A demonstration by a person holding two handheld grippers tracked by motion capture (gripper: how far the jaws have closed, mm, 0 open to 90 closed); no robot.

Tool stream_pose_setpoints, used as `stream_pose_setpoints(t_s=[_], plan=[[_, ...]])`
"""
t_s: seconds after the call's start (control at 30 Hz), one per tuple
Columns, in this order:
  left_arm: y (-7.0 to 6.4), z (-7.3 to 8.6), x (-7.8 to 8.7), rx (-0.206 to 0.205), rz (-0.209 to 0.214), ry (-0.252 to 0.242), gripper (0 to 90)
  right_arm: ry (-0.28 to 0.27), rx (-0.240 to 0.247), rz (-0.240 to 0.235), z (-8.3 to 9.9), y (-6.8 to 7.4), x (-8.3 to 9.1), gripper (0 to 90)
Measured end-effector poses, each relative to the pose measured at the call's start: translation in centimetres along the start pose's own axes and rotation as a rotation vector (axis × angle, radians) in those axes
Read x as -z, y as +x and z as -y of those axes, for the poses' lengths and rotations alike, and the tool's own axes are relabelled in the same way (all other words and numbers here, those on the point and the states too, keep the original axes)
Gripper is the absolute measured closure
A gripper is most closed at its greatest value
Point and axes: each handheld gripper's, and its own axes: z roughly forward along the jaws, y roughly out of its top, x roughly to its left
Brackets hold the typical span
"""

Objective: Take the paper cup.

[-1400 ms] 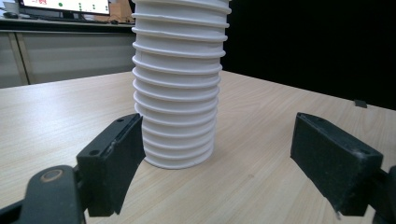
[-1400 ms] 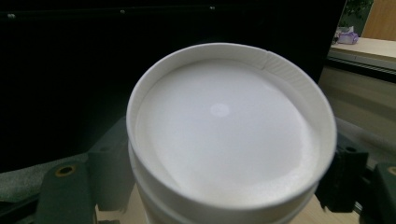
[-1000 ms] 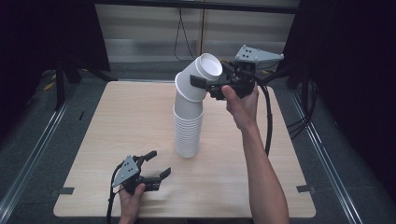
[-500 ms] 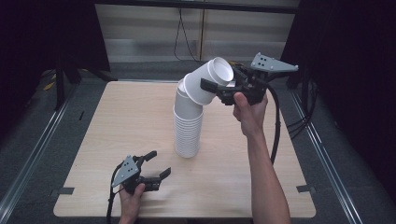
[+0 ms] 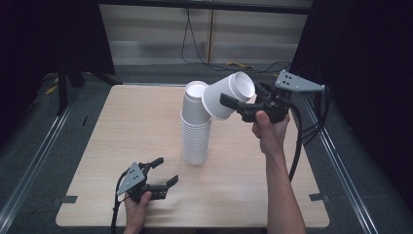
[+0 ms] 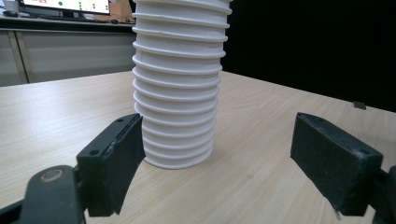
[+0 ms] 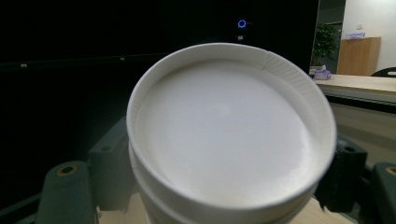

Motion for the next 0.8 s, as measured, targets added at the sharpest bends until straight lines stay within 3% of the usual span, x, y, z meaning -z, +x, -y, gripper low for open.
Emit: stream_pose_setpoints(t_s=[0.13, 0.37, 0.53, 0.8], plan=[[-0.1, 0.0, 0.0, 0.013, -0.001, 0.0, 17.2, 0.028, 0.003, 0.011, 0.4, 0.1, 0.6, 22.7], [0.0, 0.0, 0.0, -0.006, -0.001, 0.003, 16.9, 0.016, -0.014, 0.014, 1.7, 0.5, 1.9, 22.8], [0.0, 0.0, 0.0, 0.005, -0.003, 0.002, 16.0, 0.025, -0.009, 0.017, 2.3, 0.8, 2.4, 22.8], [0.0, 0.0, 0.0, 0.009, -0.001, 0.002, 16.0, 0.062, -0.035, 0.021, 4.5, 1.0, 3.0, 22.8]])
